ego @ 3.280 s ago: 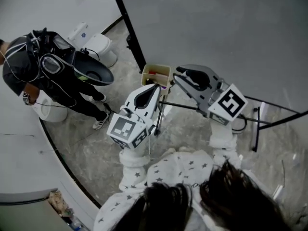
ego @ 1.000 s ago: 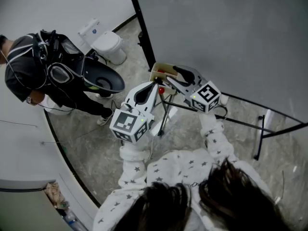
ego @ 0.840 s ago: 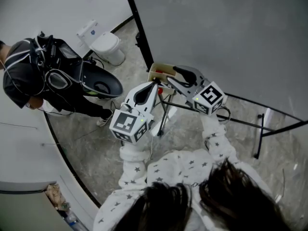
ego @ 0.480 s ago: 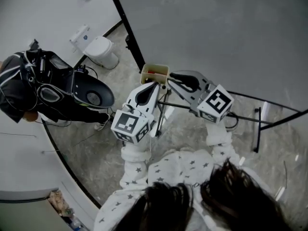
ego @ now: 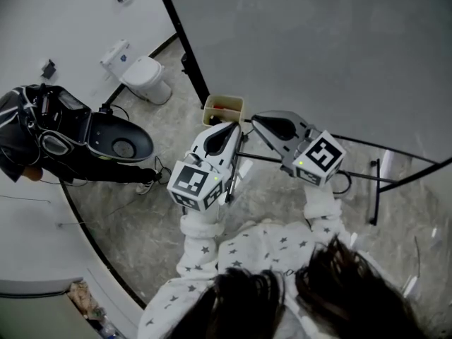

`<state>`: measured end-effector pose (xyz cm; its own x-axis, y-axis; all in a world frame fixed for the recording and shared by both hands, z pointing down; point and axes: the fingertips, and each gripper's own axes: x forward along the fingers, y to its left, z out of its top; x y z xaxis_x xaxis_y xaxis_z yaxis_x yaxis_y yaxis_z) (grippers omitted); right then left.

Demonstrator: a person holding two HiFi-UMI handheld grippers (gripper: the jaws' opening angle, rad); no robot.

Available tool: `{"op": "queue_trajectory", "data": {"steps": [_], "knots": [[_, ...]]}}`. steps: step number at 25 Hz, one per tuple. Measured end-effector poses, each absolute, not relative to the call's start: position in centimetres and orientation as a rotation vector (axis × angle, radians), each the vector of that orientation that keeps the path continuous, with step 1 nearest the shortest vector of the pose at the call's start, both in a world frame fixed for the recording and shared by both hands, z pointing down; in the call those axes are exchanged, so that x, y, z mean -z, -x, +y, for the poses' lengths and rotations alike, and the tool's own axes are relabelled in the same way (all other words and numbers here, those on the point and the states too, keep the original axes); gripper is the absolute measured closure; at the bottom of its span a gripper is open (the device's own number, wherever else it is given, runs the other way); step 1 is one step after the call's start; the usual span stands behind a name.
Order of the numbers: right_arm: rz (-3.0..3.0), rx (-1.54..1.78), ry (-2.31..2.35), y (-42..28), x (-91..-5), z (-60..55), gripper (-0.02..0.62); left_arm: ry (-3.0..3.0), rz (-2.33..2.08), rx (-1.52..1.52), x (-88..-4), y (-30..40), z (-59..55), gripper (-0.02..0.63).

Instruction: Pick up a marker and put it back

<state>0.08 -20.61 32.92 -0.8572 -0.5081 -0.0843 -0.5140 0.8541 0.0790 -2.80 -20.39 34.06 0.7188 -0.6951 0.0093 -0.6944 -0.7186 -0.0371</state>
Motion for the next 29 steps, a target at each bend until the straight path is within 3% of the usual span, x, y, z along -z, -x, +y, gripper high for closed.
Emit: {"op": "queue_trajectory", "data": {"steps": [29], "knots": [[2.956,-0.172,0.795,-0.35,-32.72,-20.11,0.589,2.865,1.152,0.025,-33.26,2.21,-19.44,0.609]]}}
